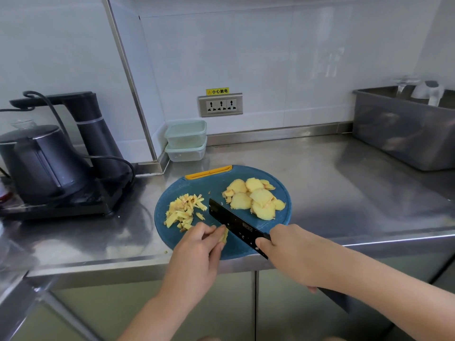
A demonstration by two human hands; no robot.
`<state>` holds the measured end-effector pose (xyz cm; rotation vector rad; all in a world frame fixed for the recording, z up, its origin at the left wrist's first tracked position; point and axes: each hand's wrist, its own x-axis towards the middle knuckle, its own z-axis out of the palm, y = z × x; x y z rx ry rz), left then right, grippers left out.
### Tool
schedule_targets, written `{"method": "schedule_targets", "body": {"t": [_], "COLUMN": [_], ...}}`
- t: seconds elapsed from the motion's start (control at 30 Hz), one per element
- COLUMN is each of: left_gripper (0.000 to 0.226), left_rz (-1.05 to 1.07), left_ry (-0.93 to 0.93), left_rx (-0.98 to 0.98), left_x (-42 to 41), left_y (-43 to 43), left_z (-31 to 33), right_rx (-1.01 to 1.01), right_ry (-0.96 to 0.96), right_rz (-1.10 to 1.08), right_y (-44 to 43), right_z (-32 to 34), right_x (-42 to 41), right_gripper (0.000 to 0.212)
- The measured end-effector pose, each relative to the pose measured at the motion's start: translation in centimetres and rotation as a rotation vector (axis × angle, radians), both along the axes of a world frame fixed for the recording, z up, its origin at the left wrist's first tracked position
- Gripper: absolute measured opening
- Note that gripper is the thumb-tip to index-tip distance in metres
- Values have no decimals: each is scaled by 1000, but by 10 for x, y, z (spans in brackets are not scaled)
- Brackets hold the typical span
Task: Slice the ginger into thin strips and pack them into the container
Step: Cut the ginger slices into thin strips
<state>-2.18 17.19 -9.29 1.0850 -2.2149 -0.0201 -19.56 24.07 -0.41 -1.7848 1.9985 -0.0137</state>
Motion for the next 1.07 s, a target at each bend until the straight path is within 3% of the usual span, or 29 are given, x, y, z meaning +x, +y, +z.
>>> {"method": "schedule_targets", "body": {"t": [0.1, 0.23, 0.3, 0.47, 0.57, 0.67, 0.73, 0.8, 0.9, 0.93, 1.0, 1.07], "left_gripper": [39, 38, 38, 37, 36, 35, 34, 34, 33, 33, 33, 33], "left_rz": [-3, 11, 13, 14, 10, 15, 17, 18, 17, 15, 14, 14], "left_ry": [29, 58, 63, 73, 74, 100, 129, 142, 143, 141, 138, 138], "left_rx": [18, 65, 73, 91, 101, 123, 147, 160, 161, 164, 176, 179], "left_x": [0, 0, 0, -2, -2, -2, -2, -3, -3, -3, -3, -3], "left_y": [2, 4, 5, 8, 7, 8, 10, 11, 11, 11, 11, 10], "left_z": [-1, 0, 1, 5, 7, 7, 7, 7, 7, 7, 7, 7], "right_rx": [-57, 17, -3, -153, -234, -193, -62, -48, -44, -80, -68, -124], "right_ry": [-117, -328, -283, 6, 199, 82, -14, -32, -4, -64, -3, 61], "right_rz": [-64, -135, -122, 12, 141, 67, -64, -40, -37, -70, -1, 67], "right_y": [-5, 10, 11, 11, 13, 7, 11, 7, 14, 15, 17, 9], "right_z": [-4, -1, 0, -12, -17, -14, 2, -2, 4, 6, 4, -5], "right_x": [-9, -14, -14, 6, 11, 12, 13, 6, 5, 5, 4, -4], "right_gripper": [46, 46, 46, 18, 32, 24, 31, 21, 24, 27, 50, 29]}}
